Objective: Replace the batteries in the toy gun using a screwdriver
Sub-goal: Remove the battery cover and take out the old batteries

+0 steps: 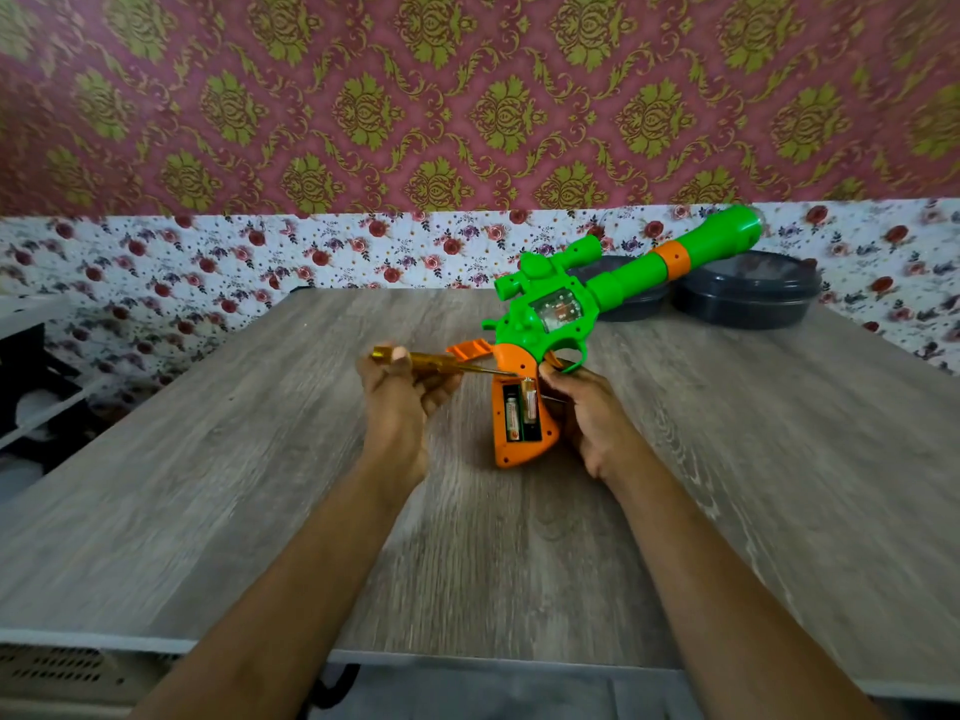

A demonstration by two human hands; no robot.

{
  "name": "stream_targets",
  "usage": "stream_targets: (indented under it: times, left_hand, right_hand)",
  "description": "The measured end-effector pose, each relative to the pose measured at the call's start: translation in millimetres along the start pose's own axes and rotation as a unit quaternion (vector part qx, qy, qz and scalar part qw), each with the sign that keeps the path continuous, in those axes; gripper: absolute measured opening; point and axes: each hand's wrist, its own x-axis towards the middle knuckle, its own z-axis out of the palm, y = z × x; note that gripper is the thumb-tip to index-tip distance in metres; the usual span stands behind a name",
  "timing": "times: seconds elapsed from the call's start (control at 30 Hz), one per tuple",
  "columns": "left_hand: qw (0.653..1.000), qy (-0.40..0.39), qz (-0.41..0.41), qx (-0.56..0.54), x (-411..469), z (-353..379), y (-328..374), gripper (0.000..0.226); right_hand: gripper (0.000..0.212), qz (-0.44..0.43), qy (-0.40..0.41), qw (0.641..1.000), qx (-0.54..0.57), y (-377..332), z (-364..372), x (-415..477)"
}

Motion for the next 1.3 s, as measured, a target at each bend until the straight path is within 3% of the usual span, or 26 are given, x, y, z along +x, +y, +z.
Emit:
stream_targets:
  times: [0.2, 0.33, 0.37, 0.43, 0.53, 0.6, 0.77, 0.97, 1.17, 1.3]
  left_hand:
    - [0.989, -0.035, 0.144, -0.022, -14, 1, 16, 0.021]
    - [0.968, -0.083, 0.215, 0.104, -16, -1, 12, 0.025]
    - [0.943, -0.090, 0.260, 0.188, -17, -1, 8, 0.024]
    - [0.850, -0.121, 0.347, 0.377, -19, -1, 1, 0.017]
    - [0.706, -0.154, 0.363, 0.588, -20, 2, -9, 0.052]
    - [0.674, -0.176, 0.349, 0.627, -18, 2, -11, 0.056]
    - [0.727, -0.204, 0.379, 0.536, -13, -1, -12, 0.038]
    - [0.731, -0.278, 0.390, 0.486, -15, -4, -10, 0.023]
    - [0.784, -0.138, 0.426, 0.430, -5, -14, 6, 0.021]
    - [0.796, -0.015, 0.346, 0.496, 20, -23, 5, 0.015]
  right_hand:
    - [0.013, -0.005, 0.000, 1.000, 0.009, -1, 1, 0]
    - [0.018, -0.008, -0.006, 1.000, 0.012, -2, 2, -1]
    - [0.018, -0.009, -0.007, 1.000, 0.014, -1, 2, -1]
    - [0.017, -0.010, -0.009, 1.000, 0.017, -1, 3, -1]
    - [0.016, -0.011, -0.008, 1.000, 0.012, 1, 4, -1]
    - [0.017, -0.014, -0.007, 1.000, 0.010, 1, 3, 0]
    - [0.016, -0.015, -0.012, 1.000, 0.015, 3, 1, 1]
    - [0.015, -0.009, -0.005, 1.000, 0.010, 3, 1, 2]
    - [0.015, -0.013, 0.019, 0.999, 0.030, 1, 0, 3]
    - [0.010, -0.005, 0.036, 0.998, 0.041, 0, -1, 4]
